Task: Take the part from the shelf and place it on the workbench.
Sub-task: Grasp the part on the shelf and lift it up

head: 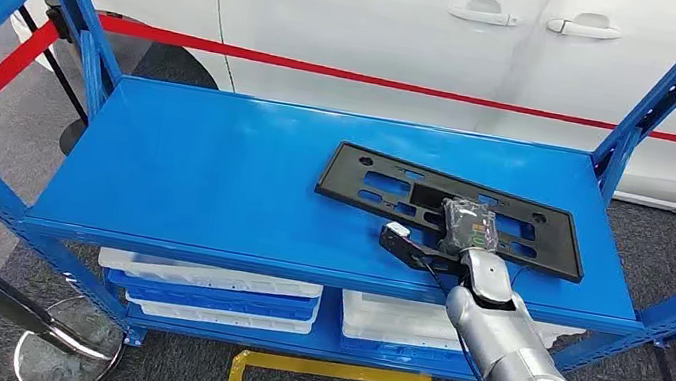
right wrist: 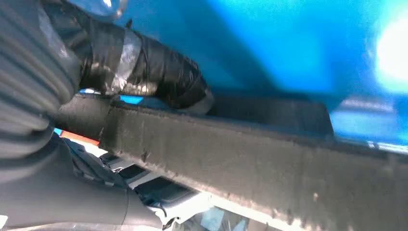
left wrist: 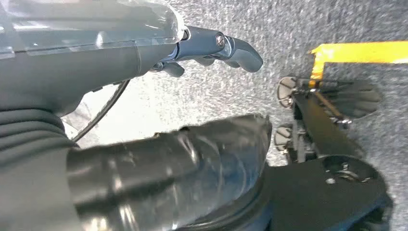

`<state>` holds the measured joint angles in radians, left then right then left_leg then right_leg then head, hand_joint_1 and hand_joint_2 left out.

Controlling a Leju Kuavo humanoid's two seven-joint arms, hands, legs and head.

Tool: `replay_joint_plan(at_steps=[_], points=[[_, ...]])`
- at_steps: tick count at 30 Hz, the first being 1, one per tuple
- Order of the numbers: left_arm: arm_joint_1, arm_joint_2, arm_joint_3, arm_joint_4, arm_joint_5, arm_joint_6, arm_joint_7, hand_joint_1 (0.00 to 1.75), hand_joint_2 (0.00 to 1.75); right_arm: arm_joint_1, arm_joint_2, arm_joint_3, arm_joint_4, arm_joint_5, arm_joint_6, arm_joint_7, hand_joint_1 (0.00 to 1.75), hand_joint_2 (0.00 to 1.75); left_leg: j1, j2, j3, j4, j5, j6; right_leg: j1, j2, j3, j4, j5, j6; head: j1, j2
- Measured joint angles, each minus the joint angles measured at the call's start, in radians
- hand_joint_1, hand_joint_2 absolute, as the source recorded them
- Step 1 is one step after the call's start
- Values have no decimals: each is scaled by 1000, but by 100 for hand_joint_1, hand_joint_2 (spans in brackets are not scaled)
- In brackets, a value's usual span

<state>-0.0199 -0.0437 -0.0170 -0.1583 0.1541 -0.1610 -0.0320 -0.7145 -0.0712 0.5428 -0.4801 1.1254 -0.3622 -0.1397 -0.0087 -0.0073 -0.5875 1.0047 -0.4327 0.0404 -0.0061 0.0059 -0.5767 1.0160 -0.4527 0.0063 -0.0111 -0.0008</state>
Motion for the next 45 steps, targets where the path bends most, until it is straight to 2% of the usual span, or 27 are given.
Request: replay_joint_plan(at_steps=[10, 20, 24, 29, 34, 37, 39, 40, 41, 44, 45], points=[[-2, 1, 19, 0, 13, 18, -15, 0, 0, -9, 5, 6, 8, 2, -9, -36, 175, 175, 0, 0, 0, 0, 0, 0, 0, 0, 0, 0, 0, 0, 0, 0], [-3, 1, 31, 0, 22, 42, 3, 0, 0, -10, 5, 16, 7, -12, -12, -95, 175, 175, 0, 0, 0, 0, 0, 0, 0, 1, 0, 0, 0, 0, 0, 0], [-3, 2, 35, 0, 22, 60, -10, 0, 0, -5, -1, 23, -5, -27, -44, -111, 175, 175, 0, 0, -1, 0, 0, 0, 0, 0, -1, 0, 0, 0, 0, 0], [-2, 2, 38, 0, 18, 71, -2, 0, 0, 3, -20, 24, -67, -85, -84, -145, 175, 175, -1, 0, -2, 2, 0, 0, -1, 0, -1, -1, 0, 1, 0, 0], [-2, 2, 46, 0, 16, 78, 13, 0, 0, 36, -40, 24, -204, -103, -163, -168, 175, 175, -5, -1, -8, 9, -3, 5, -6, 1, -5, 0, 1, 4, 0, 0], [-2, 2, 49, 0, 12, 78, 15, 0, 0, 56, -50, 24, -296, -97, -181, -169, 175, 175, -7, -1, -10, 10, -5, 9, -8, 0, -5, -2, 1, 10, 0, 0], [-3, 2, 49, 0, 11, 78, 16, 0, 0, 61, -55, 24, -336, -94, -183, -169, 175, 175, -3, 2, -7, 1, 4, 17, -7, 2, -3, -2, 0, 17, 0, 0], [-3, 1, 49, 0, 10, 78, 16, 0, 0, 62, -59, 24, -351, -91, -184, -169, 175, 175, 1, 3, -4, -6, 11, 21, -6, 1, -6, 8, -13, 19, 1, 0], [-4, 1, 49, 0, 10, 78, 16, 0, 0, 64, -62, 24, -363, -89, -186, -170, 175, 175, 4, 5, -3, -13, 17, 26, -5, 1, -16, 36, -37, 22, 1, 0], [-5, 0, 50, 0, 10, 78, 16, 0, 0, 75, -71, 24, -391, -85, -192, -175, 175, 175, 4, 6, -11, -14, 22, 31, -8, -1, -85, 215, -143, 26, 2, 0], [-4, 0, 50, 0, 10, 77, 16, 0, 0, 81, -74, 24, -401, -85, -194, -178, 175, 175, 4, 6, -15, -10, 22, 31, -9, -1, -101, 260, -157, 28, 2, 0]])
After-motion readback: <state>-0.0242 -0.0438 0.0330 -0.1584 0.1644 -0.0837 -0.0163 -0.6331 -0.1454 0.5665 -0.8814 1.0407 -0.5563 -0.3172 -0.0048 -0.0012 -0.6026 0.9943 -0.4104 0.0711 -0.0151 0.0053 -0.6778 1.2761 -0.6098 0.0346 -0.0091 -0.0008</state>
